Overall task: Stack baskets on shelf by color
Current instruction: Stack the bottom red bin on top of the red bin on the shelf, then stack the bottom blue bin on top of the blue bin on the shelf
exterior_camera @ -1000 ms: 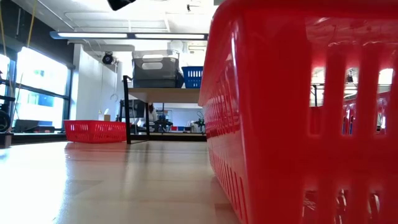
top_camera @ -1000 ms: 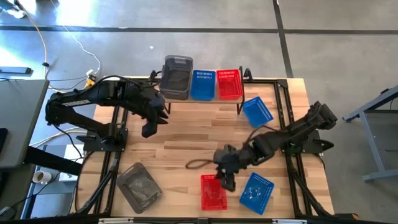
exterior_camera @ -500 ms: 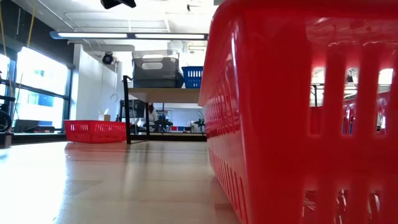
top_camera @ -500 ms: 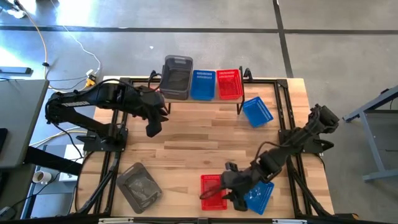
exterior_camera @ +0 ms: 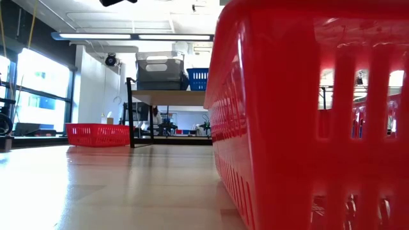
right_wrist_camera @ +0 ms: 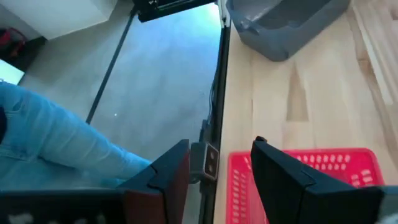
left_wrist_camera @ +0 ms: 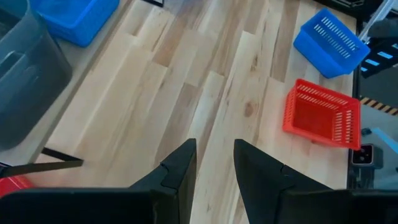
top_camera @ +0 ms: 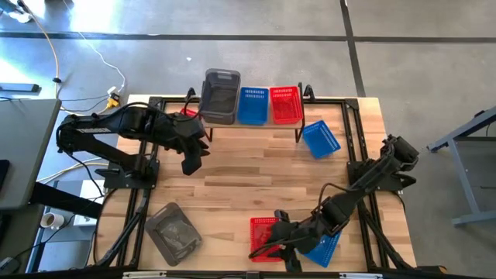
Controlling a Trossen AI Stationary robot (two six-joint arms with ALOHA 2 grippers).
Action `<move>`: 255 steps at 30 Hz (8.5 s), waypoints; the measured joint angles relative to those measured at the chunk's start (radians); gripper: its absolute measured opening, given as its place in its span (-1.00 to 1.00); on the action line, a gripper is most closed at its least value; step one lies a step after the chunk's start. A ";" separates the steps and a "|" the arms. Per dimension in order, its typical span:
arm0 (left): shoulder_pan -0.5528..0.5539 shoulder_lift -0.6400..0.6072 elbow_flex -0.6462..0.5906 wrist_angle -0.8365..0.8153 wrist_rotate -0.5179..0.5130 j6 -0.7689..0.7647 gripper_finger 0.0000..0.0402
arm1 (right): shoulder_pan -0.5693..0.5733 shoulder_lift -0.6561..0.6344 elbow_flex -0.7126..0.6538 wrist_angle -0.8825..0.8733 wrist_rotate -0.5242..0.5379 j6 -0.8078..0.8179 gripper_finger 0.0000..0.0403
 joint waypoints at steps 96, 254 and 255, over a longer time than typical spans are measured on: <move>0.001 0.011 0.000 0.000 -0.027 0.129 -0.51 | -0.166 -0.079 0.134 -0.390 0.346 -0.006 -1.00; -0.090 0.010 -0.139 0.038 -0.060 0.184 -0.51 | -0.022 -0.364 -0.231 -0.844 -0.098 1.402 -0.36; -0.094 0.010 -0.139 0.038 -0.060 0.184 -0.51 | -0.002 -0.363 -0.247 -0.815 -0.101 1.434 -0.36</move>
